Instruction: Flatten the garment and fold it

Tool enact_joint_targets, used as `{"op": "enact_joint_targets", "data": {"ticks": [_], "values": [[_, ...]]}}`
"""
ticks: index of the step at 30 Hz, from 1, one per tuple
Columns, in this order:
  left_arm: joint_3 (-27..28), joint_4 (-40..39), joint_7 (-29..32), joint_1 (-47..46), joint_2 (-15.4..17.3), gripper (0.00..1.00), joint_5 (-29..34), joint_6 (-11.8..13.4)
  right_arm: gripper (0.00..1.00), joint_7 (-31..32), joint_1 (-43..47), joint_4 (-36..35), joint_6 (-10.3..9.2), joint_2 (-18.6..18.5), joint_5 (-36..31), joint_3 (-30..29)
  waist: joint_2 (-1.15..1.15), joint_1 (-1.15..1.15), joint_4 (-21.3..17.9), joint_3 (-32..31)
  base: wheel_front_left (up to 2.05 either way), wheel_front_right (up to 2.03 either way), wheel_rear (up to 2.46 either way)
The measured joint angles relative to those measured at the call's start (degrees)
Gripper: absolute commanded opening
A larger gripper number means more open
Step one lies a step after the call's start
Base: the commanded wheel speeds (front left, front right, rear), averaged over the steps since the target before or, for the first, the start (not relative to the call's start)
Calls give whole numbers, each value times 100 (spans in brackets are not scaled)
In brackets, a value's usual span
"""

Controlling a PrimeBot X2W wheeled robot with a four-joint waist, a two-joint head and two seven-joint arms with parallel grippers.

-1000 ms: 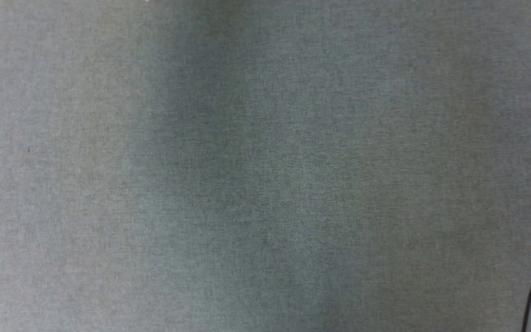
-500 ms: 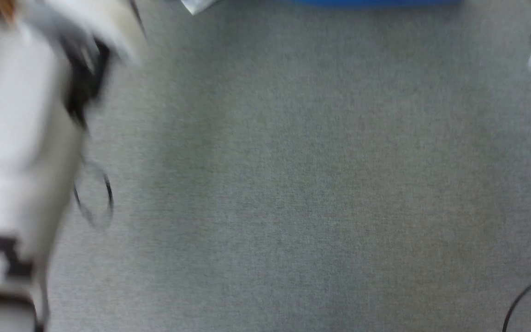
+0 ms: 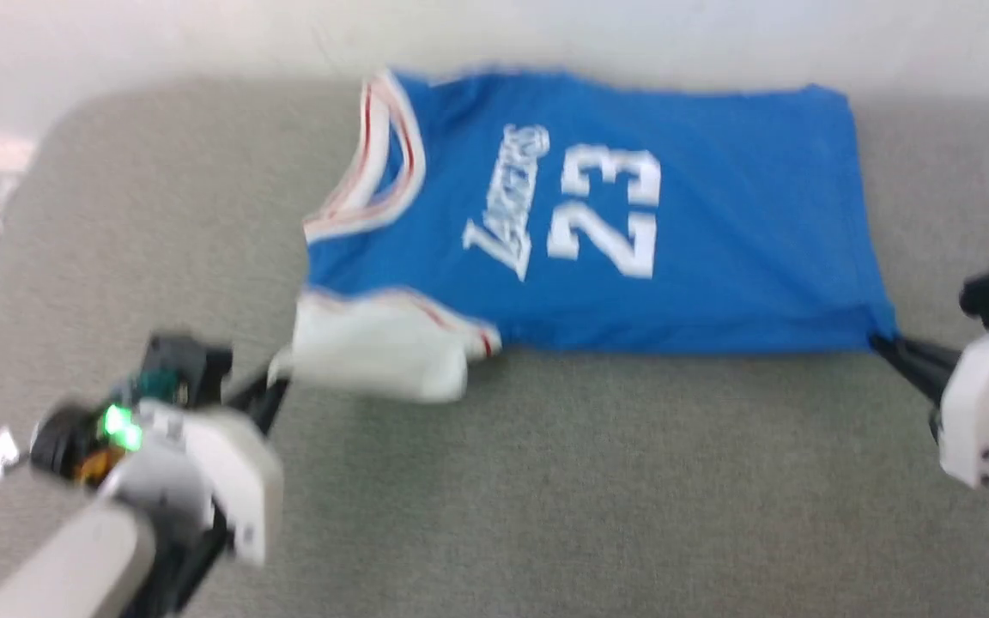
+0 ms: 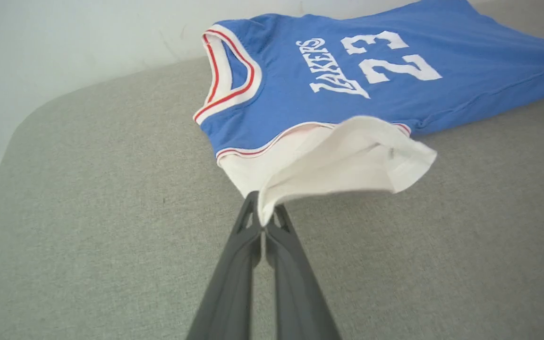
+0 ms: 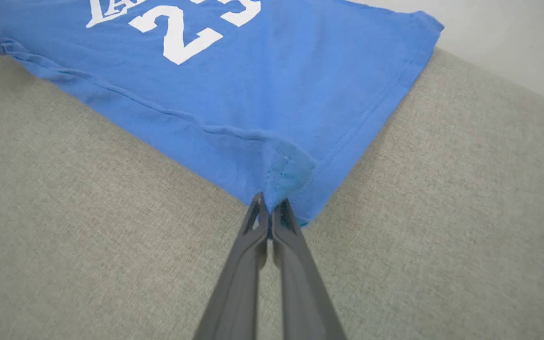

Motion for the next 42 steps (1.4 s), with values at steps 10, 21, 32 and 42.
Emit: {"op": "enact_joint_targets", "data": {"ticks": [10,21,32,42], "values": [[-76,-1769,1116,1672,866,0,-723,667,0,444,997,-720,0,-710,374,69,0,1,190,-758,0,0,0],[-288,-2152,1050,2942,1033,0,-1069,1038,0,1217,2237,-1608,1,-1532,1177,48,0,2,363,-1250,0,0,0],[91,-1827,-412,2516,20,0,-761,1184,0,656,2452,-1875,0,-1612,1415,-781,0,3,279,-1133,0,0,0],[461,-1129,-1644,1612,-945,0,-361,1391,0,399,2307,-1572,0,-1335,1290,-1506,0,3,149,-792,0,0,0]]}}
